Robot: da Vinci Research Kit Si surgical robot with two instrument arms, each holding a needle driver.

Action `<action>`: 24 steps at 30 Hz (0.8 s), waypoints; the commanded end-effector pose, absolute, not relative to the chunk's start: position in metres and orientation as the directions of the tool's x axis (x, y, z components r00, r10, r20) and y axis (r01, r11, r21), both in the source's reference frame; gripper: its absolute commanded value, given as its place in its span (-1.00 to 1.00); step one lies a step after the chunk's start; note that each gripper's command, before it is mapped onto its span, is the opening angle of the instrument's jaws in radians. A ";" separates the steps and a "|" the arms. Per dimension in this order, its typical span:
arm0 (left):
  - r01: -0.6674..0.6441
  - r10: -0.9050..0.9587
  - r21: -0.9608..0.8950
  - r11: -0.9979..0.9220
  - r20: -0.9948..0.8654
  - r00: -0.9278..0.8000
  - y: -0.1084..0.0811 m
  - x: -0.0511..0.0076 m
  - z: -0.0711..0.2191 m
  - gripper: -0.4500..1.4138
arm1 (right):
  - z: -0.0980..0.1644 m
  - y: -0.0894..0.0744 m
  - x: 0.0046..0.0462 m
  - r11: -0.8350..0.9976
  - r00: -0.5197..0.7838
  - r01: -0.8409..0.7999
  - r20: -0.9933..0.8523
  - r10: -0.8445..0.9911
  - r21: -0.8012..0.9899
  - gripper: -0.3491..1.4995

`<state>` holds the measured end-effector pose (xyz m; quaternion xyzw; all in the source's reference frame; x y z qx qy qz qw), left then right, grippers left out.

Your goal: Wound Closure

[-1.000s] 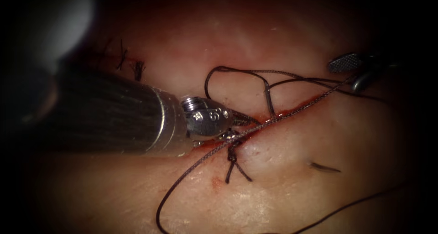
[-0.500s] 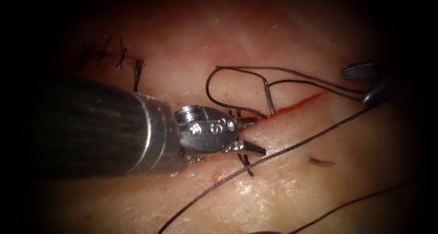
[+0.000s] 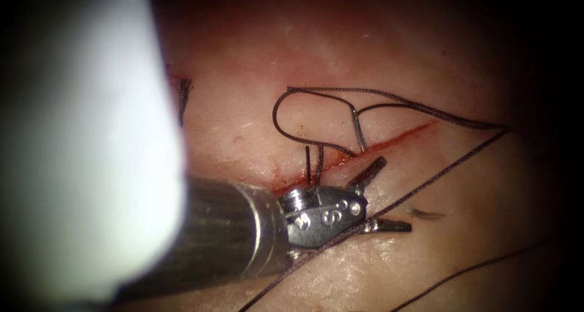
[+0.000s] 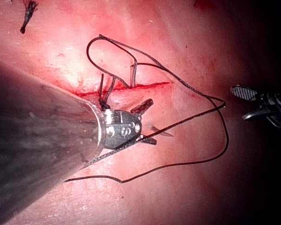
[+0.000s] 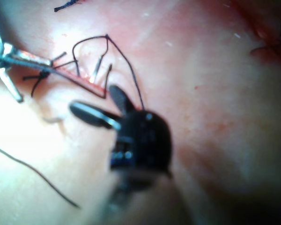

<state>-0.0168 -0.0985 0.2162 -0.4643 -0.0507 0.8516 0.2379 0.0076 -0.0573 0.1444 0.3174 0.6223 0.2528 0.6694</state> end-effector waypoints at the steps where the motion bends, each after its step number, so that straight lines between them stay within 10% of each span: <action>1: -0.356 0.452 -0.308 -0.882 -0.767 -0.456 -0.099 -0.0174 0.217 0.49 | 0.145 -0.058 0.0077 0.665 0.095 0.052 -0.666 0.740 0.745 0.80; 24: -0.312 0.369 -0.256 -0.915 -0.845 -0.386 -0.101 -0.0200 0.221 0.40 | 0.146 -0.061 0.0089 0.644 0.078 -0.076 -0.639 0.765 0.761 0.78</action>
